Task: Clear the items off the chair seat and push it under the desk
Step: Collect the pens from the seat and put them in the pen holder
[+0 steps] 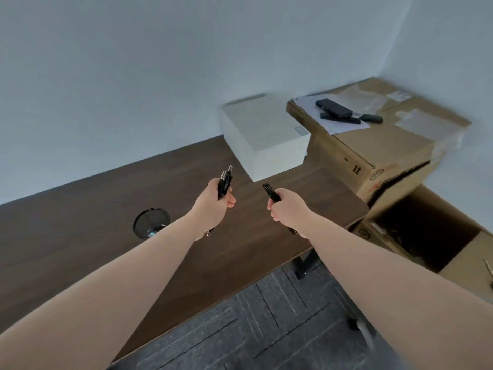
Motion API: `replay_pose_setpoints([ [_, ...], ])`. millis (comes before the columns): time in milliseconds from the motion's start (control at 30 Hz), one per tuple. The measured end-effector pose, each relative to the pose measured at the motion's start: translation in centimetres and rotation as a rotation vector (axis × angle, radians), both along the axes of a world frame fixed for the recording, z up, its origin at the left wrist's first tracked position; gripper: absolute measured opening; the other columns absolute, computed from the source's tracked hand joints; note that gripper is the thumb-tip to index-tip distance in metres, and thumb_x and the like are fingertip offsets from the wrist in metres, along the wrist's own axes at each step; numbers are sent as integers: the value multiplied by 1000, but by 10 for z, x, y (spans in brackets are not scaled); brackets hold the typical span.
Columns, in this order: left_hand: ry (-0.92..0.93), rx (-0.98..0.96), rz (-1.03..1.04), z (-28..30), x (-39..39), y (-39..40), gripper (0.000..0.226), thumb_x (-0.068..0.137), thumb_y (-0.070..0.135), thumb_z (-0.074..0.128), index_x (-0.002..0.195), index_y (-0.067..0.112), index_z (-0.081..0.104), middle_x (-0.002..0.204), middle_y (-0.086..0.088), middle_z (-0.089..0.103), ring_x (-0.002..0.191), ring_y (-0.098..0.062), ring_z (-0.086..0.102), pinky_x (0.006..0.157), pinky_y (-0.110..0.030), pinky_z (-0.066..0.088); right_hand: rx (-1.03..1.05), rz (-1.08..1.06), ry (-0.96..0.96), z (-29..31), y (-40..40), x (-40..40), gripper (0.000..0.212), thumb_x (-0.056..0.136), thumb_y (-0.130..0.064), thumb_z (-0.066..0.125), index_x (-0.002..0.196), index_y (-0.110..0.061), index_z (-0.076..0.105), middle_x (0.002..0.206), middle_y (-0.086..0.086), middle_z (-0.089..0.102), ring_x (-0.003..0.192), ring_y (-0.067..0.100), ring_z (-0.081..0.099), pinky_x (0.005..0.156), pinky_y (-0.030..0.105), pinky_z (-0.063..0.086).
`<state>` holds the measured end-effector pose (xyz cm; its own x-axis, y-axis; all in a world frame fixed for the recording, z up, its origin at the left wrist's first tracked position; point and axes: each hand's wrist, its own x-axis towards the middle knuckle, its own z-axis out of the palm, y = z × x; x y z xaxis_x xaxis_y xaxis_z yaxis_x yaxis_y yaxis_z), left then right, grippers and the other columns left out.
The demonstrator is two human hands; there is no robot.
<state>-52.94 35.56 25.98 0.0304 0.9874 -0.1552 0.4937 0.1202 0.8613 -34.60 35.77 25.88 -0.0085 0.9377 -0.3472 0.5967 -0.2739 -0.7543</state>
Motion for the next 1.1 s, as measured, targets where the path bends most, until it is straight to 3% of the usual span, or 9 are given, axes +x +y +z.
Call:
replay_pose_setpoints([
  [200, -56, 76, 239, -2, -89, -2, 17, 94, 3, 35, 102, 16, 43, 85, 5, 63, 90, -19, 63, 88, -41, 48, -9, 102, 141, 10, 22, -107, 20, 84, 2, 40, 75, -12, 52, 75, 7, 57, 73, 23, 55, 68, 31, 45],
  [300, -88, 84, 311, -7, -122, -6, 15, 95, 4, 35, 102, 15, 43, 86, 3, 63, 88, -17, 62, 91, -41, 47, -15, 120, 190, 10, 28, -154, 19, 85, 2, 40, 80, -10, 54, 74, 6, 57, 68, 18, 55, 66, 27, 47],
  [400, -159, 104, 397, -13, -145, -7, 15, 96, 5, 36, 99, 18, 42, 88, 2, 63, 91, -18, 62, 94, -42, 47, -32, 111, 260, 4, 35, -192, 21, 84, 3, 40, 78, -11, 55, 73, 5, 58, 71, 19, 57, 73, 32, 51],
  [467, -191, 118, 438, -18, -156, -6, 19, 97, 7, 37, 93, 25, 42, 91, 0, 64, 96, -21, 62, 95, -44, 47, -45, 108, 319, 0, 39, -213, 23, 82, 5, 38, 78, -11, 55, 73, 7, 58, 71, 20, 56, 70, 32, 51],
  [567, -242, 127, 473, -25, -167, 0, 15, 97, 11, 38, 93, 25, 41, 96, -4, 64, 102, -28, 61, 92, -40, 46, -84, 97, 437, -6, 43, -238, 27, 80, 9, 34, 74, -10, 52, 72, 8, 54, 65, 18, 52, 58, 25, 44],
  [667, -280, 130, 489, -32, -174, 8, 16, 97, 11, 38, 92, 26, 41, 99, -6, 61, 97, -22, 58, 87, -33, 43, -105, 78, 505, -14, 51, -258, 28, 78, 11, 34, 70, -11, 49, 74, 6, 57, 63, 17, 49, 55, 24, 41],
  [867, -362, 43, 496, -56, -180, 17, 11, 97, 11, 38, 100, 21, 41, 103, -3, 57, 103, -23, 58, 93, -34, 45, -116, -4, 505, -43, 63, -281, 26, 74, 10, 35, 70, -14, 45, 86, 11, 63, 61, 16, 52, 61, 27, 42],
  [1000, -348, 13, 506, -67, -180, 17, 7, 97, 10, 39, 102, 15, 41, 89, 5, 55, 87, -11, 54, 81, -28, 45, -131, -2, 462, -61, 64, -288, 26, 74, 8, 37, 72, -17, 46, 85, 9, 60, 67, 19, 50, 67, 29, 42],
  [1100, -335, -36, 491, -73, -180, 16, 8, 95, 14, 44, 103, 15, 42, 96, -1, 55, 88, -17, 55, 81, -36, 51, -124, 51, 367, -68, 61, -290, 22, 78, 3, 39, 80, -17, 49, 85, 5, 56, 77, 20, 51, 67, 30, 43],
])
